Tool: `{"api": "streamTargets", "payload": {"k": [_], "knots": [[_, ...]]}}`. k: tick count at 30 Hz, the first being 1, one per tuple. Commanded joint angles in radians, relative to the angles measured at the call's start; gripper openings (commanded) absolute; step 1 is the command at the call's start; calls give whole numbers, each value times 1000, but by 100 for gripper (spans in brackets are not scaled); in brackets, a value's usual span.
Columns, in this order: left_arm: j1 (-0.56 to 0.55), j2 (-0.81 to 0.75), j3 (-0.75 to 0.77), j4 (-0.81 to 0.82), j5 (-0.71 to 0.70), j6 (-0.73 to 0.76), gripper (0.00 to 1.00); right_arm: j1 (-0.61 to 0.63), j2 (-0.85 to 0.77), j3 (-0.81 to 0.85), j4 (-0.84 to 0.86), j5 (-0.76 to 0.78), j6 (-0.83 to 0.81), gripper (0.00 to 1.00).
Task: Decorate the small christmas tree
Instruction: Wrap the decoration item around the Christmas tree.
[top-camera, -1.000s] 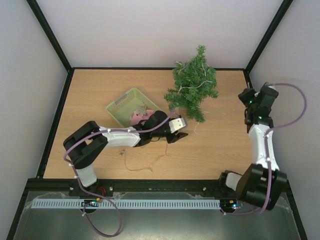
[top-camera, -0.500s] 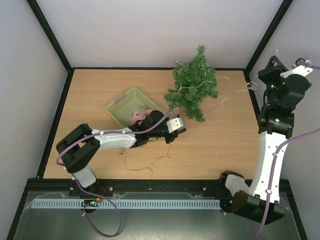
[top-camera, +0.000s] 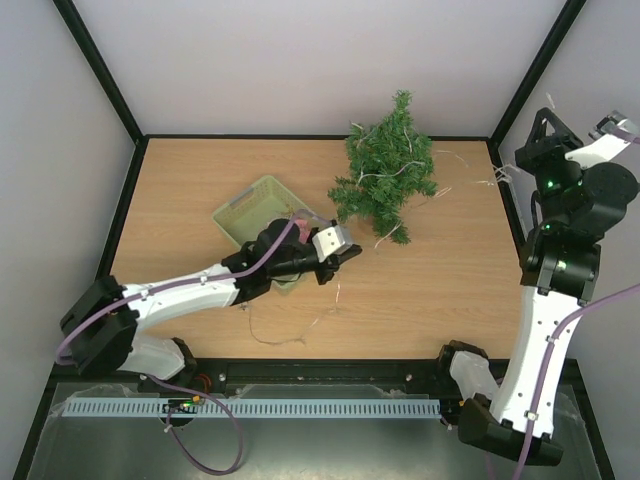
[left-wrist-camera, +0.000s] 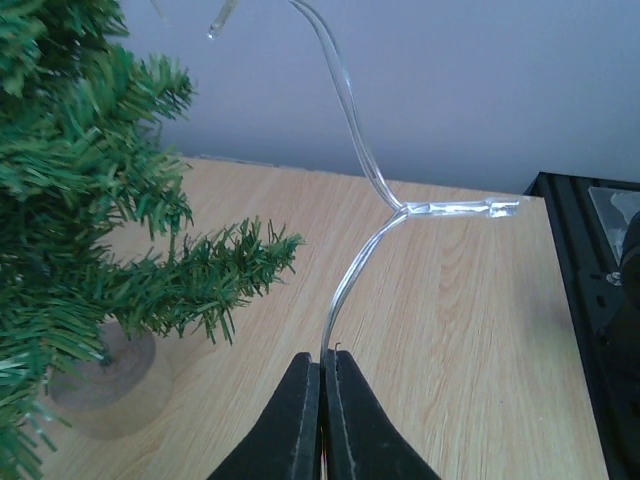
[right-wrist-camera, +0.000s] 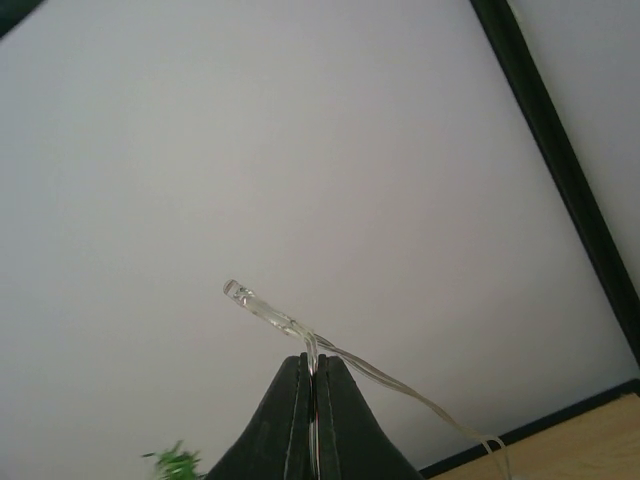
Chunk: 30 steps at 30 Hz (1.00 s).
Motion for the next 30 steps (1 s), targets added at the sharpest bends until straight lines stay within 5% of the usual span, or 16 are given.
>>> {"api": "streamTargets", "payload": {"k": [1,17,30], "knots": [[-4,-92,-44,-17,-28,-53,2,8,-44,56,-35,-98,16,2],[72,-462,-87,-237,-124,-235,2,131,-50,0,-94,-218,53,2],[224,-572,13,-456,-137,-327,2,243,-17,20,-62,-354,73,2]]}}
